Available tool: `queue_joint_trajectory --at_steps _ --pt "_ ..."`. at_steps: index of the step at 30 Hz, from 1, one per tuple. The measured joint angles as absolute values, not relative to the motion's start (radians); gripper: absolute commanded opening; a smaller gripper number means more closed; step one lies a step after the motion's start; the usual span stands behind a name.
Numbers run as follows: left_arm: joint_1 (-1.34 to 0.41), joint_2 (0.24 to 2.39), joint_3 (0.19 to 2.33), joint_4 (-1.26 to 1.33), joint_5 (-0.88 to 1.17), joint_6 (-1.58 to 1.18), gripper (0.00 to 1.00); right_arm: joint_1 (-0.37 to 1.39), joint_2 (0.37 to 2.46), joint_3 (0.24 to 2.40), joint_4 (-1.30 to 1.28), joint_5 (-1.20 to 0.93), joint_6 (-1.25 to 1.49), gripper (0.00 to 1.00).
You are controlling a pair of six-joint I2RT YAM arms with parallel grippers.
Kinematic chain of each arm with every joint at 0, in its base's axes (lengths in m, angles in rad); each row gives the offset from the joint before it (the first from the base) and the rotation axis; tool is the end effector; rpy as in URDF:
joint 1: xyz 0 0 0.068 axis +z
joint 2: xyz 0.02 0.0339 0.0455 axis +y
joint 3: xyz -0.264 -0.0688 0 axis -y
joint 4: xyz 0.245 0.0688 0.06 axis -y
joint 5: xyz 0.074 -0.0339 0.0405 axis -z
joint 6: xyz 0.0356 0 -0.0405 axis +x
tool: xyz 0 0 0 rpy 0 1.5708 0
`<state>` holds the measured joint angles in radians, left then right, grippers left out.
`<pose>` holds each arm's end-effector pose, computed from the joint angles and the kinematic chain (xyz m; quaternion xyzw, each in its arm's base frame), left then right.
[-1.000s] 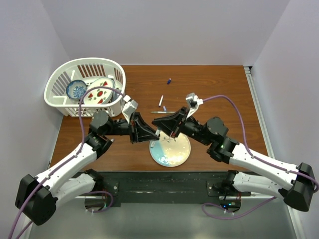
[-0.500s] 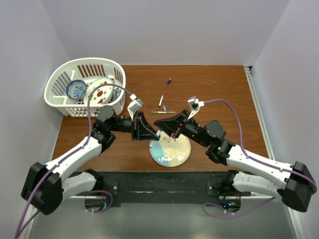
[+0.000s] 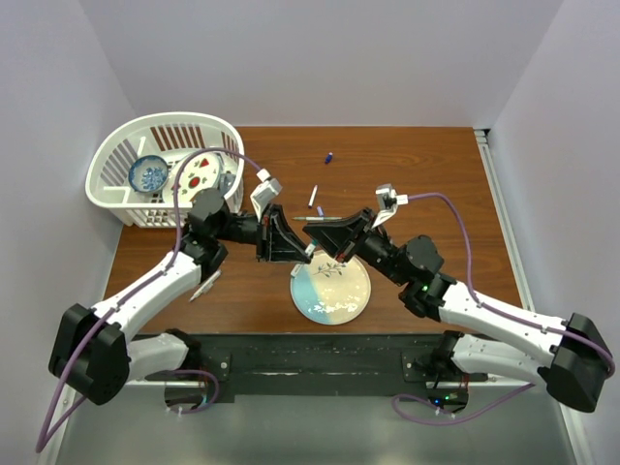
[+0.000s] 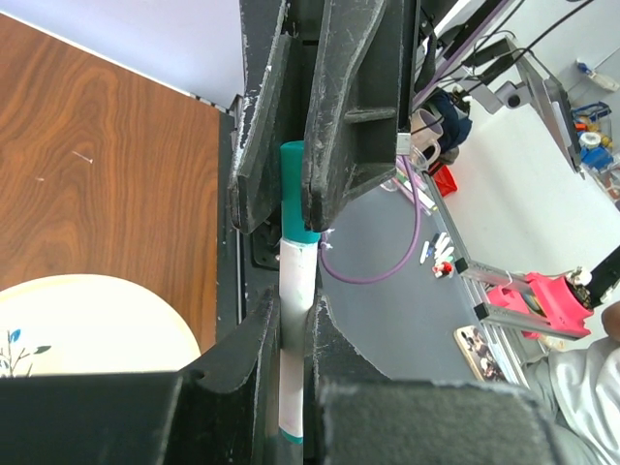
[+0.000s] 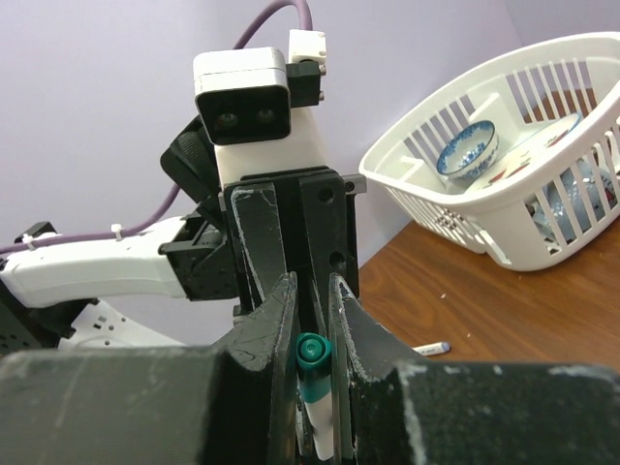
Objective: Insert the pens into the pen caps
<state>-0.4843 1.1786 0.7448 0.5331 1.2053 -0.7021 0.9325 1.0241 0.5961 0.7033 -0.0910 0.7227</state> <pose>0.2084 -0.1472 0.3175 0.3576 0.5953 -0.6568 0.2937 0.1380 0.1914 0.3217 -0.0992 0.5957 0.6051 0.5188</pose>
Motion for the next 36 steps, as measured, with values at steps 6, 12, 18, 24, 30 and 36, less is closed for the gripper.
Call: queue_joint_trajectory --at_steps 6,12,18,24,30,36 --pt "-0.473 1.2 0.791 0.455 1.206 -0.661 0.0 0.933 1.05 0.597 0.738 -0.044 0.726 0.0" --pt "-0.466 1.214 0.847 0.341 1.206 -0.607 0.0 0.938 1.053 0.595 0.735 0.006 0.726 0.0" --pt "-0.464 1.222 0.878 0.276 1.223 -0.581 0.0 0.965 1.057 0.593 0.746 0.046 0.717 0.0" --pt "-0.451 1.24 0.927 0.19 1.235 -0.552 0.0 0.976 1.074 0.6 0.754 0.087 0.701 0.0" --pt "-0.444 1.246 0.971 0.134 1.254 -0.53 0.0 0.994 1.073 0.611 0.764 0.122 0.694 0.0" --pt "-0.439 1.245 0.966 0.211 1.274 -0.582 0.0 1.023 1.05 0.685 0.643 0.199 0.698 0.12"
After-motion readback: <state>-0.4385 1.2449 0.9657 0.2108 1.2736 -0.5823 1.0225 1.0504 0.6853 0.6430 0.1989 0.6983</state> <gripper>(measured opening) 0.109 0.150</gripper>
